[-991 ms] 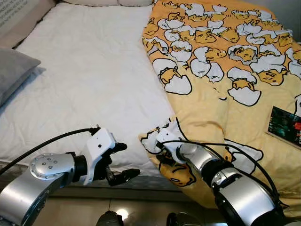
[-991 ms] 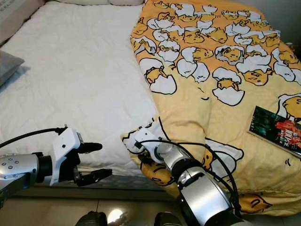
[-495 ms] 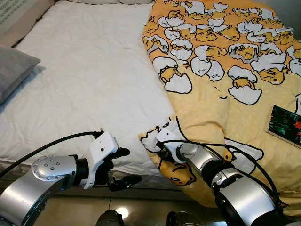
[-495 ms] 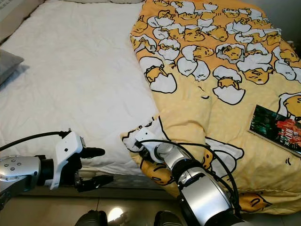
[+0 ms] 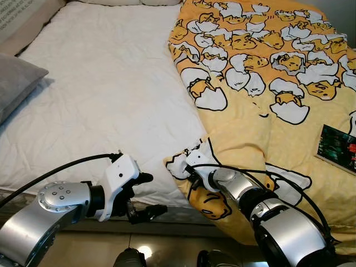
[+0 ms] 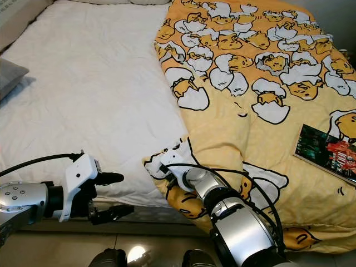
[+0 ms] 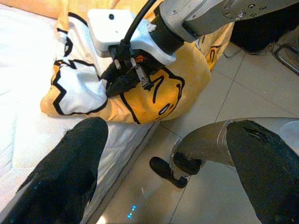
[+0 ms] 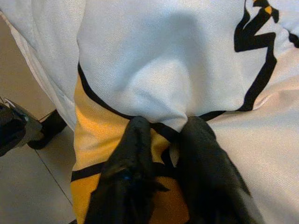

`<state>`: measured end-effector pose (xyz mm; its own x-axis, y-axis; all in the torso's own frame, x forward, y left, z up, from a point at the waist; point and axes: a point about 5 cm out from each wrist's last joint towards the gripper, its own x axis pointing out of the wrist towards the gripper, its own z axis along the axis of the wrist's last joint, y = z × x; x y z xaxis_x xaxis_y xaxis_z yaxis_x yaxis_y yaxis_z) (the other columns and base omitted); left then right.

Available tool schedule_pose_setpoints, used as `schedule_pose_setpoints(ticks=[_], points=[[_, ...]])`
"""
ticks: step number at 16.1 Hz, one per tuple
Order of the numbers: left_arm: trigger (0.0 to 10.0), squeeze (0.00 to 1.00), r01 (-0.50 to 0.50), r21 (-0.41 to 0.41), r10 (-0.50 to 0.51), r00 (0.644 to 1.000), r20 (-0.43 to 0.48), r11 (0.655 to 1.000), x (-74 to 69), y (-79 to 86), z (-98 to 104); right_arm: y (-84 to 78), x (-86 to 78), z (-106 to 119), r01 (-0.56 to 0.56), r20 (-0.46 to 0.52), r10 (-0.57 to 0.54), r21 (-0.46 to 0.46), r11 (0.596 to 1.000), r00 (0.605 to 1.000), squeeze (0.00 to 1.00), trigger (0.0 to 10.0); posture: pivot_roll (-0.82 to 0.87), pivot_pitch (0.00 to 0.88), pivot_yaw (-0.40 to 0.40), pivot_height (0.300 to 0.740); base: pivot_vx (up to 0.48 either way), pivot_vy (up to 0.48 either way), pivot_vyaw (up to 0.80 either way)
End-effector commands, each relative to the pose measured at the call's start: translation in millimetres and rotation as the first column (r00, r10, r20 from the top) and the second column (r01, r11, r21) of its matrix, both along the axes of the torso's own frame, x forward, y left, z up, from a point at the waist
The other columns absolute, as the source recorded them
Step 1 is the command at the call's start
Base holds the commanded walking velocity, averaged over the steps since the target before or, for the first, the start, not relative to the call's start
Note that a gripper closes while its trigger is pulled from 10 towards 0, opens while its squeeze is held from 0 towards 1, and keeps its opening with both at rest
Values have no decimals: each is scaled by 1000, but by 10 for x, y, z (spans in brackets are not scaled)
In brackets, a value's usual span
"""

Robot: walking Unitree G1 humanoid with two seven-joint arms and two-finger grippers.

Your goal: Clean up the room

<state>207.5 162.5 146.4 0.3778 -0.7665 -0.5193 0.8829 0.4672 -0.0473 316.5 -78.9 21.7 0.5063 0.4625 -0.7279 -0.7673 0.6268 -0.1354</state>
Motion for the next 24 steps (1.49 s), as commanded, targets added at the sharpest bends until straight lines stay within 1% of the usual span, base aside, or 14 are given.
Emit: schedule_pose_setpoints(ticks=[1, 4, 6, 7, 8, 10, 14, 15, 16, 17, 20, 24], points=[[10000, 0, 5, 10, -5, 1000, 8, 1000, 16, -8, -1, -1, 21, 27, 14, -3, -14, 33, 999, 1000, 0, 0, 97, 109, -25, 740, 0, 0, 0], [10000, 0, 9, 9, -9, 1000, 10, 1000, 39, -13, -3, 33, 14, 49, 29, -29, -26, 137, 990, 999, 0, 0, 90, 98, -10, 740, 0, 0, 0], [10000, 0, 5, 8, -5, 1000, 18, 1000, 71, -9, -1, 57, 6, 63, 22, -44, -13, 192, 981, 999, 0, 0, 83, 90, -4, 740, 0, 0, 0], [10000, 0, 3, 8, -3, 1000, 28, 1000, 108, -8, 6, 91, -10, 80, -5, -59, 21, 249, 968, 998, 0, 0, 78, 85, 1, 740, 0, 0, 0], [10000, 0, 3, 6, -3, 1000, 31, 1000, 123, -12, 10, 126, -27, 94, -39, -70, 61, 285, 958, 996, 0, 0, 76, 80, 2, 740, 0, 0, 0], [10000, 0, 2, 4, -2, 999, 35, 1000, 144, -12, 12, 153, -59, 91, -102, -69, 127, 289, 952, 989, 0, 0, 68, 80, 10, 740, 0, 0, 0], [10000, 0, 11, 4, -11, 999, 44, 1000, 169, -27, 8, 173, -20, 168, -144, -36, 163, 305, 941, 986, 0, 0, 66, 78, 14, 740, 0, 0, 0], [10000, 0, 11, 4, -11, 999, 45, 1000, 171, -27, 8, 168, -3, 178, -147, -14, 157, 281, 948, 987, 0, 0, 66, 79, 16, 740, 0, 0, 0], [10000, 0, 13, 5, -13, 999, 46, 1000, 174, -28, 10, 126, 61, 196, -122, 61, 113, 187, 975, 992, 0, 10000, 67, 80, 17, 740, 0, 0, 0], [10000, 0, 14, 6, -14, 999, 47, 1000, 176, -27, 9, 82, 98, 207, -92, 68, 83, 151, 984, 994, 1000, 10000, 68, 81, 15, 740, 0, 0, 0], [10000, 0, 15, 7, -15, 999, 47, 1000, 174, -30, 8, 48, 146, 242, -52, 63, 43, 139, 989, 997, 1000, 10000, 69, 85, 10, 740, 0, 0, 0], [10000, 0, 17, 8, -17, 999, 39, 1000, 141, -21, 0, 18, 197, 276, -17, 40, 13, 90, 996, 999, 1000, 10000, 74, 92, 4, 740, 0, 0, 0]])
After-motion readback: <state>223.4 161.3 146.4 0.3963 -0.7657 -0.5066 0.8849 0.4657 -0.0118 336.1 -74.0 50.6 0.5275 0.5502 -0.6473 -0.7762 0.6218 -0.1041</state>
